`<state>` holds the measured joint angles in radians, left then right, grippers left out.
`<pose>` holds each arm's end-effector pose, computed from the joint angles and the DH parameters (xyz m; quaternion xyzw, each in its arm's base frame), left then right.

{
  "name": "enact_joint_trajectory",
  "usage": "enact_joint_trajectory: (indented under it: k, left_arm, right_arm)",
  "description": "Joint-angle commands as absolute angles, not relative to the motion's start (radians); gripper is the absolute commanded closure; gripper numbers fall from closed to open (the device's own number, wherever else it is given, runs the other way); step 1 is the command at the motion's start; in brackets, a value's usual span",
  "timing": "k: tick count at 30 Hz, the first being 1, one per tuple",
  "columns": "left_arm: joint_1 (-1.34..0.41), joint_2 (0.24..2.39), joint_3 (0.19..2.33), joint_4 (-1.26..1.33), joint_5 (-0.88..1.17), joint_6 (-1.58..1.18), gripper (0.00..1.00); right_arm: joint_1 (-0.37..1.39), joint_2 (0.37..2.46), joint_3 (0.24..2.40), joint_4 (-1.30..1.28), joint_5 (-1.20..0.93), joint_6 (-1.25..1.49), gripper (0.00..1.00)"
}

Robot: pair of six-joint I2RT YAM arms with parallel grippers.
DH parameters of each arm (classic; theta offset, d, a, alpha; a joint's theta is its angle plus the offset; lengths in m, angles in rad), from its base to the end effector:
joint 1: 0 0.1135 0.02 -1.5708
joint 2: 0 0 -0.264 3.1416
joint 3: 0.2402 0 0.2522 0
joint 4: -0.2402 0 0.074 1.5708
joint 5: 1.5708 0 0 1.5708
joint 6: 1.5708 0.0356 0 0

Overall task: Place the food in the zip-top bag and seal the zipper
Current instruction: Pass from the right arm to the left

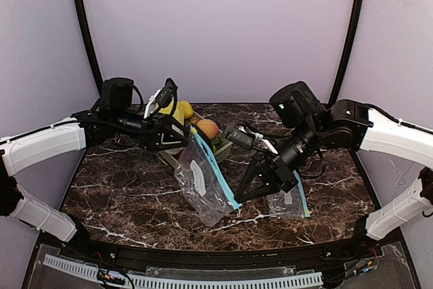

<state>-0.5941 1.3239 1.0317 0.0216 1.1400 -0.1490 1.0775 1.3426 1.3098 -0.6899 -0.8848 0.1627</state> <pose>0.2247 -0.1908 0.3326 0.4665 0.5816 -0.5853 0.3188 0.1081 0.2592 0.3587 -0.5218 0.6612 0.5336 0.0759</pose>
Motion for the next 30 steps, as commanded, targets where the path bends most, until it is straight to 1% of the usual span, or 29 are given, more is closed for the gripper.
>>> enact_joint_trajectory:
  k: [1, 2, 3, 6, 7, 8, 9, 13, 14, 15, 16, 17, 18, 19, 20, 22, 24, 28, 30]
  left_arm:
    - [-0.603, 1.321, 1.025, 0.048, 1.152, -0.152, 0.54]
    - [-0.603, 1.322, 1.024, 0.047, 1.152, -0.151, 0.56]
    - [-0.603, 1.322, 1.024, 0.047, 1.152, -0.151, 0.61]
    - [-0.603, 1.324, 1.025, 0.048, 1.156, -0.151, 0.69]
    - [-0.603, 1.325, 1.025, 0.048, 1.156, -0.152, 0.75]
    - [-0.603, 1.325, 1.026, 0.048, 1.157, -0.152, 0.79]
    - [-0.603, 1.326, 1.027, 0.047, 1.158, -0.152, 0.85]
    - [-0.603, 1.328, 1.029, 0.045, 1.154, -0.151, 0.98]
    - [-0.603, 1.328, 1.028, 0.044, 1.151, -0.149, 0.99]
    - [-0.604, 1.328, 1.027, 0.041, 1.141, -0.143, 0.99]
    - [-0.604, 1.327, 1.028, 0.03, 1.133, -0.137, 0.99]
    - [-0.608, 1.327, 1.029, 0.019, 1.11, -0.119, 0.99]
    - [-0.615, 1.329, 1.036, -0.014, 1.097, -0.106, 0.99]
    - [-0.619, 1.332, 1.045, -0.037, 1.07, -0.076, 0.99]
    - [-0.631, 1.338, 1.05, -0.077, 1.059, -0.063, 0.99]
    - [-0.65, 1.351, 1.064, -0.122, 1.027, -0.03, 0.99]
    - [-0.666, 1.365, 1.072, -0.141, 1.015, -0.012, 0.99]
    - [-0.694, 1.386, 1.078, -0.167, 1.005, -0.006, 0.99]
    - [-0.706, 1.396, 1.085, -0.187, 0.998, 0.032, 0.99]
  right_arm:
    - [1.068, 1.339, 1.298, -0.662, -0.903, 0.169, 1.0]
    - [1.066, 1.339, 1.296, -0.664, -0.904, 0.169, 1.0]
    - [1.064, 1.338, 1.294, -0.664, -0.903, 0.169, 1.0]
    - [1.055, 1.335, 1.281, -0.663, -0.905, 0.169, 1.0]
    - [1.051, 1.334, 1.276, -0.663, -0.904, 0.169, 1.0]
    - [1.048, 1.332, 1.272, -0.663, -0.903, 0.169, 1.0]
    - [1.045, 1.33, 1.268, -0.664, -0.899, 0.168, 1.0]
    - [1.016, 1.321, 1.269, -0.69, -0.852, 0.159, 1.0]
    - [1.007, 1.317, 1.272, -0.694, -0.842, 0.159, 1.0]
    - [0.999, 1.312, 1.276, -0.697, -0.83, 0.161, 0.95]
    - [0.995, 1.31, 1.28, -0.7, -0.81, 0.162, 0.83]
    - [0.994, 1.31, 1.285, -0.702, -0.775, 0.164, 0.69]
    - [0.994, 1.309, 1.294, -0.703, -0.732, 0.168, 0.58]
    - [0.994, 1.31, 1.301, -0.701, -0.682, 0.172, 0.48]
    - [0.994, 1.312, 1.308, -0.698, -0.621, 0.175, 0.44]
    - [0.994, 1.312, 1.314, -0.671, -0.469, 0.186, 0.4]
    - [0.995, 1.306, 1.306, -0.614, -0.395, 0.193, 0.4]
    - [1.001, 1.287, 1.267, -0.431, -0.381, 0.186, 0.46]
    - [1.002, 1.295, 1.267, -0.375, -0.387, 0.178, 0.51]
